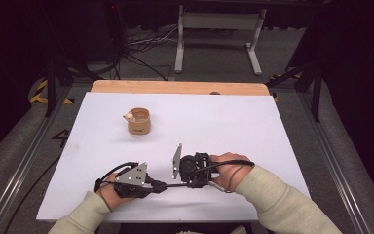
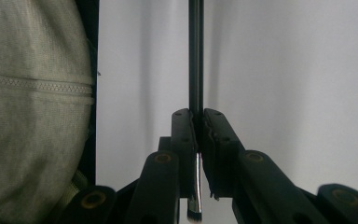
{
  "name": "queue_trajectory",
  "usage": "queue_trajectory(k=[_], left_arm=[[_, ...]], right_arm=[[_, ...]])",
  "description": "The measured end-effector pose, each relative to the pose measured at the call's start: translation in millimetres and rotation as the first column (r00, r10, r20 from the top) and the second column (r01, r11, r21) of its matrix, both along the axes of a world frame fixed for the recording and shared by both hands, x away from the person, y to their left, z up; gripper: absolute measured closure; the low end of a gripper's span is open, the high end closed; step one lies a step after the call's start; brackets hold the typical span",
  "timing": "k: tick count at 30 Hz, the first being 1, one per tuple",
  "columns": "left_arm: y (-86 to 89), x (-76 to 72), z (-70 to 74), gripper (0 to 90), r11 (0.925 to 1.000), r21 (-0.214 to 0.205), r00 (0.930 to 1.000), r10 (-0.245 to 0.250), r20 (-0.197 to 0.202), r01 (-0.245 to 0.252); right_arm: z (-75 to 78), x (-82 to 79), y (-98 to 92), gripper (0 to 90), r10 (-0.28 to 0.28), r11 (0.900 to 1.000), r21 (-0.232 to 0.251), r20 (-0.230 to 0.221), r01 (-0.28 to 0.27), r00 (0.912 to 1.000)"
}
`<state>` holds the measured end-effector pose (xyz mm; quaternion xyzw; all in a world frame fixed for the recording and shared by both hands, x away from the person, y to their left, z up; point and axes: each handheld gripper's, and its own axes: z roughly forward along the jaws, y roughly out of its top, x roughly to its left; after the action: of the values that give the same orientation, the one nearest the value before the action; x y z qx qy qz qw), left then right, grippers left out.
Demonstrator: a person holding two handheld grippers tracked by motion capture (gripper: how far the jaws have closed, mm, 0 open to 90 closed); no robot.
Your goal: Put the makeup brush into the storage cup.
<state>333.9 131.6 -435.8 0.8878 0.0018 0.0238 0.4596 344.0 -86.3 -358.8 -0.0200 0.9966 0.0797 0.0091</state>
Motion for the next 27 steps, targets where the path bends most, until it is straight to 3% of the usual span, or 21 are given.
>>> queue_trajectory(k=[4, 7, 14, 21, 25, 26, 27], left_arm=[[1.9, 0.5, 1.0, 83.3, 0.9999, -0.004, 0.9999, 0.012, -0.011, -0.012], [3.6, 1.0, 1.4, 83.4, 0.9998, -0.015, 0.9998, 0.016, -0.013, -0.016], [5.2, 1.5, 1.9, 83.4, 0.9996, -0.017, 0.9997, 0.024, -0.009, -0.024], [4.7, 1.2, 1.8, 83.4, 0.9995, -0.026, 0.9998, 0.019, -0.006, -0.019], [5.3, 1.2, 1.9, 83.3, 0.9992, -0.032, 0.9997, 0.024, -0.008, -0.024], [5.4, 1.2, 1.9, 83.3, 0.9992, -0.032, 0.9997, 0.022, -0.008, -0.022], [5.3, 1.1, 1.9, 83.3, 0.9992, -0.032, 0.9997, 0.024, -0.008, -0.024]], right_arm=[[0.8, 0.0, -1.1, 79.0, -0.003, 0.9999, 0.015, 0.008, 0.002, 1.0000], [3.0, 0.1, -6.5, 70.9, -0.015, 0.9982, 0.058, 0.027, 0.013, 0.9995], [5.5, -0.4, -19.7, 64.9, -0.014, 0.9877, 0.156, 0.050, 0.006, 0.9987], [3.3, -1.6, -41.0, 61.0, -0.025, 0.9570, 0.290, 0.071, 0.004, 0.9972], [0.3, -2.5, -50.9, 58.2, -0.048, 0.9388, 0.344, 0.076, 0.019, 0.9960], [0.3, -2.5, -50.9, 58.2, -0.048, 0.9388, 0.344, 0.076, 0.019, 0.9960], [-1.8, -2.6, -55.7, 57.3, -0.061, 0.9238, 0.382, 0.075, 0.028, 0.9953]])
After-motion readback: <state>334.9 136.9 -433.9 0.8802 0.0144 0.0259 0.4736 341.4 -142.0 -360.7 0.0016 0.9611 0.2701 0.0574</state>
